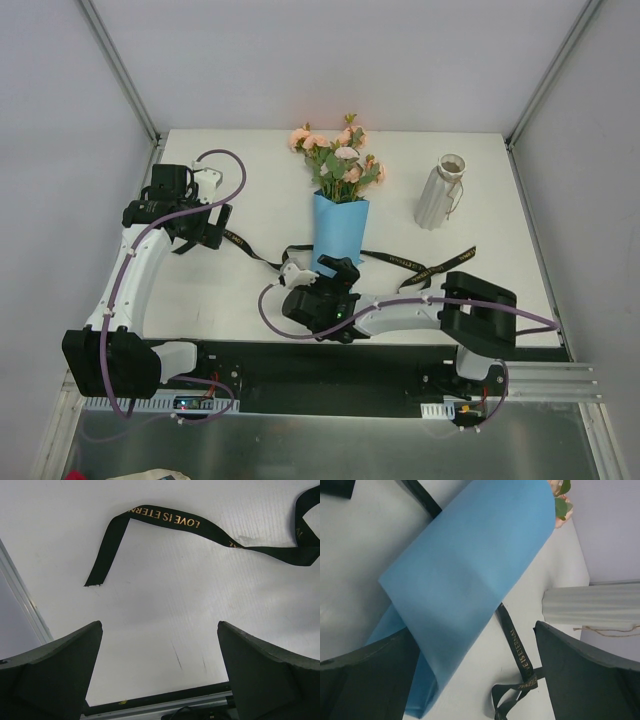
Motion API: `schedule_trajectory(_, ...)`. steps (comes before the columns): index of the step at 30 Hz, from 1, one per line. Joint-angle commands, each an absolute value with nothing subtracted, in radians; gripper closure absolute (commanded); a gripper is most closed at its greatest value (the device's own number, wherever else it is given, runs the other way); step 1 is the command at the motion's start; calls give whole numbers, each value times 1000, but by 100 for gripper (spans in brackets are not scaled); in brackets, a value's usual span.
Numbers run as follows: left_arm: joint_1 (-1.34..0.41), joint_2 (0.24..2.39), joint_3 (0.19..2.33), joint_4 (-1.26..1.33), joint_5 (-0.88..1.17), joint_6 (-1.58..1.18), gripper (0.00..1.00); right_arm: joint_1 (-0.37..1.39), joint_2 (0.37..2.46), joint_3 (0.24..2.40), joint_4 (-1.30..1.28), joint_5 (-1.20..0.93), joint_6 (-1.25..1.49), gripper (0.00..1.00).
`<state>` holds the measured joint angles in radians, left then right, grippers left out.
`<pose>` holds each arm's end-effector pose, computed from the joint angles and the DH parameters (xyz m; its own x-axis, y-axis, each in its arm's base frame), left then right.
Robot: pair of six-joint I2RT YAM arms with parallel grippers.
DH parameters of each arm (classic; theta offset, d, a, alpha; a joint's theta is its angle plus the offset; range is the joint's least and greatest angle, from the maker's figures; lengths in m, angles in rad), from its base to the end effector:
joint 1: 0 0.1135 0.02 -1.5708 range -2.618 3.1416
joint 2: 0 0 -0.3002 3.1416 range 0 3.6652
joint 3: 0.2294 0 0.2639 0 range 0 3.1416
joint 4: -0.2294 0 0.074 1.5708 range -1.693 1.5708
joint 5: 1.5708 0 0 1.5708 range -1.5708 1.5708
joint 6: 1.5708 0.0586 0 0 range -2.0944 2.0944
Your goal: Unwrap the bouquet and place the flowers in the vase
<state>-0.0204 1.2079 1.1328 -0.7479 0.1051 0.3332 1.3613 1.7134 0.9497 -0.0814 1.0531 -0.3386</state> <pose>0.2640 -0.0115 0.3377 -0.6627 0.3389 -0.6678 0.3263 0.9333 0.1497 0.1243 0.3397 0.1992 -0.0258 -0.9117 -0.4101 -0.3951 0.3861 -0.8336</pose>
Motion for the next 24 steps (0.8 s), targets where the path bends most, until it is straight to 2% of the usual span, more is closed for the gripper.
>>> schedule_trajectory(1,-29,1195,1167,-767,120,350,1,1335,1773,997,160,1140,-523,4)
schedule_trajectory(9,-29,1195,1183,-772,118,357,1,1331,1804,1016,466,1241,-756,4)
schedule_trajectory(13,-29,1190,1193,-776,118,360,1,1339,1696,970,699,1287,-867,3)
schedule_trajectory(24,-29,1184,1193,-776,130,356,1,1420,1419,815,729,1419,-815,4)
